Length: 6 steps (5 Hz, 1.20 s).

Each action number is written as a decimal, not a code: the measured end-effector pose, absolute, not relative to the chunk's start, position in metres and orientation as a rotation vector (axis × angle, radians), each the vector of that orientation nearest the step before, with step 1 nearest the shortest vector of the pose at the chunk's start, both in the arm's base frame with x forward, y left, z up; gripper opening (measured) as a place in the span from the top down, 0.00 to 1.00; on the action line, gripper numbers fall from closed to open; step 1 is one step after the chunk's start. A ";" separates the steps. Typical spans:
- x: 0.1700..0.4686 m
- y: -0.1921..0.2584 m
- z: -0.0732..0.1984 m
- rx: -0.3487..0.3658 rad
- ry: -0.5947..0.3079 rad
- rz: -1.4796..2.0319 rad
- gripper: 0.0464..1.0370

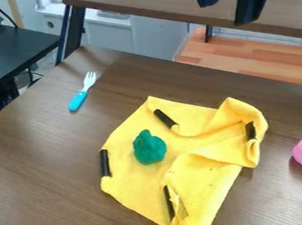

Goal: Move the green object from the cloth to the left of the table

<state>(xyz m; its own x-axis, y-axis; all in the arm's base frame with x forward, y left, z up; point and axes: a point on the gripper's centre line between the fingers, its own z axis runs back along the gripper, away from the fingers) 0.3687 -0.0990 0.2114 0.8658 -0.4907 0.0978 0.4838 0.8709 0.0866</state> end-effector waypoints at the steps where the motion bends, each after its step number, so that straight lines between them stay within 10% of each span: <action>1: 0.370 -0.099 0.197 0.061 -0.079 -0.511 0.04; 3: 0.338 -0.025 0.149 0.172 0.013 -0.421 0.04; 6: 0.317 -0.003 0.122 0.069 0.082 -0.657 0.04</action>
